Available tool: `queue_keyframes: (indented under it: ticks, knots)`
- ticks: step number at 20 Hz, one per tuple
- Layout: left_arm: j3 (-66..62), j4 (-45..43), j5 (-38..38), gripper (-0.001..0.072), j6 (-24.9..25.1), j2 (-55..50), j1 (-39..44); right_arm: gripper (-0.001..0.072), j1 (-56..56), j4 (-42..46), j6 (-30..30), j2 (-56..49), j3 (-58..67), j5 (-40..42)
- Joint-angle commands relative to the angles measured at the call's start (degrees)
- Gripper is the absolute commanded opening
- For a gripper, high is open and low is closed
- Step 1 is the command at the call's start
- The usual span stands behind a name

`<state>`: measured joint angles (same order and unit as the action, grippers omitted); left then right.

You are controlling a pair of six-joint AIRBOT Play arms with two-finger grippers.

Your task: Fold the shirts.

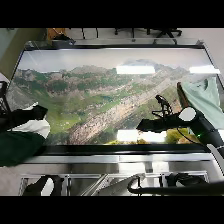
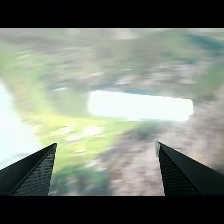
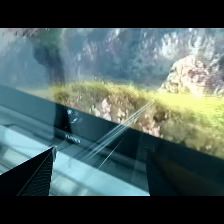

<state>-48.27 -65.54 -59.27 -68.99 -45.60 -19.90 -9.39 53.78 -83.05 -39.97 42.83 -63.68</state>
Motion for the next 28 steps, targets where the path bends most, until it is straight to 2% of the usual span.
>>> queue_keyframes:
  ticks: [1,4,9,11,12,13,14,17,18,19,20,21,22,25,28]
  knots:
    - [-2.2,-8.5,-0.5,0.0704,-0.4,-9.2,-12.4,0.0618,0.0,0.0,2.3,-0.7,0.0,4.1]
    - [-0.3,-8.5,4.1,0.0704,-0.4,-17.8,-14.7,0.0618,0.0,0.0,2.3,-1.9,0.0,6.1]
    - [-0.3,-8.5,18.1,0.0704,-0.4,-30.0,-11.3,0.0618,0.0,0.0,2.3,-3.5,0.0,6.3]
    - [-0.3,-8.5,20.2,0.0702,-0.5,-33.7,-10.3,0.0618,0.0,0.0,2.3,-3.6,0.0,6.3]
    - [-0.3,-8.5,20.5,0.0553,-0.5,-35.0,-10.0,0.0617,0.0,0.0,2.3,-3.6,0.0,6.3]
    - [-0.3,-8.5,20.0,0.0225,-0.5,-35.8,-10.0,0.0617,0.0,0.0,2.3,-3.6,0.0,6.3]
    - [-0.9,-8.5,19.1,0.0023,-0.5,-36.1,-10.0,0.0617,0.0,0.0,2.3,-3.6,0.0,6.3]
    - [-7.3,-8.1,13.6,0.001,-2.0,-35.1,-9.6,0.0614,0.0,0.0,2.3,-3.6,0.0,6.2]
    - [-10.6,-7.9,11.5,0.0009,-2.9,-34.1,-8.9,0.0556,0.0,0.0,2.3,-3.6,0.0,6.2]
    - [-13.8,-7.8,9.3,0.0009,-3.7,-32.9,-7.8,0.0394,0.0,-0.4,2.3,-3.6,0.0,6.2]
    - [-17.3,-7.8,6.8,0.0009,-3.8,-31.1,-5.9,0.0179,0.0,-1.3,2.3,-3.6,0.0,6.2]
    - [-20.8,-7.8,4.5,0.0009,-3.8,-29.4,-3.0,0.0055,0.0,-2.0,2.3,-3.6,0.0,6.2]
    - [-24.2,-7.8,2.3,0.0009,-3.8,-27.9,0.1,0.0023,0.0,-2.5,2.3,-3.6,0.0,6.3]
    - [-33.2,-7.8,-4.4,0.0009,-5.0,-23.9,12.3,0.0022,0.0,-2.6,2.3,-3.6,0.0,6.3]
    - [-36.3,-7.8,-6.3,0.0008,-7.1,-21.7,25.0,0.0022,0.0,-2.6,3.4,-3.5,0.1,6.2]
